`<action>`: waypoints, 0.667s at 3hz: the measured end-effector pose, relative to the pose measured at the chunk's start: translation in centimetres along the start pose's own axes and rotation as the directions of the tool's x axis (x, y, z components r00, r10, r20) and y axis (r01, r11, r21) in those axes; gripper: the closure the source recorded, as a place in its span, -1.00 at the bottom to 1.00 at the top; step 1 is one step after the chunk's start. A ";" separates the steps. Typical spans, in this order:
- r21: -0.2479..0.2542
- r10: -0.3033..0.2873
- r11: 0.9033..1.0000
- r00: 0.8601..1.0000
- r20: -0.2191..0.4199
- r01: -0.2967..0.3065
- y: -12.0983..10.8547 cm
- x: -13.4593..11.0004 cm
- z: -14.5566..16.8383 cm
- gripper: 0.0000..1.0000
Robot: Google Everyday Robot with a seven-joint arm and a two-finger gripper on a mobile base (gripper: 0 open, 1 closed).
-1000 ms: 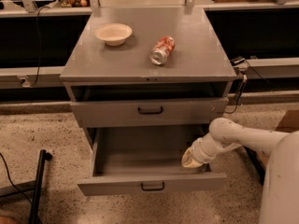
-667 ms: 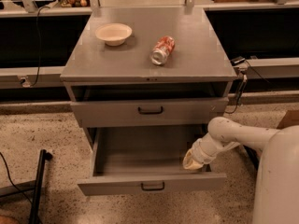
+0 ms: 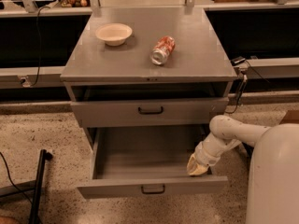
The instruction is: Open middle drawer
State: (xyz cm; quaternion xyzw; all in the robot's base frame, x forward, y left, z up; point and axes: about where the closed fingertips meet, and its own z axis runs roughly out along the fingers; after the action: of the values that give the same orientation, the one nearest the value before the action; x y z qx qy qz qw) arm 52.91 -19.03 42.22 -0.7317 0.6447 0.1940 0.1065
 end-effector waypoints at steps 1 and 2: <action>-0.066 -0.024 0.997 0.996 0.084 0.029 1.9 0.2 -0.7 1.00; -0.098 -0.071 0.991 0.979 0.191 0.091 4.3 -0.6 -1.8 1.00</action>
Offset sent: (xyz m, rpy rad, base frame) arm -0.0677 -0.0155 0.0492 0.3263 0.1099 0.1714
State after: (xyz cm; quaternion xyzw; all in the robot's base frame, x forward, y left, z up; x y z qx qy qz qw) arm 48.88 -19.88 44.51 -0.7403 0.5904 0.2916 0.1355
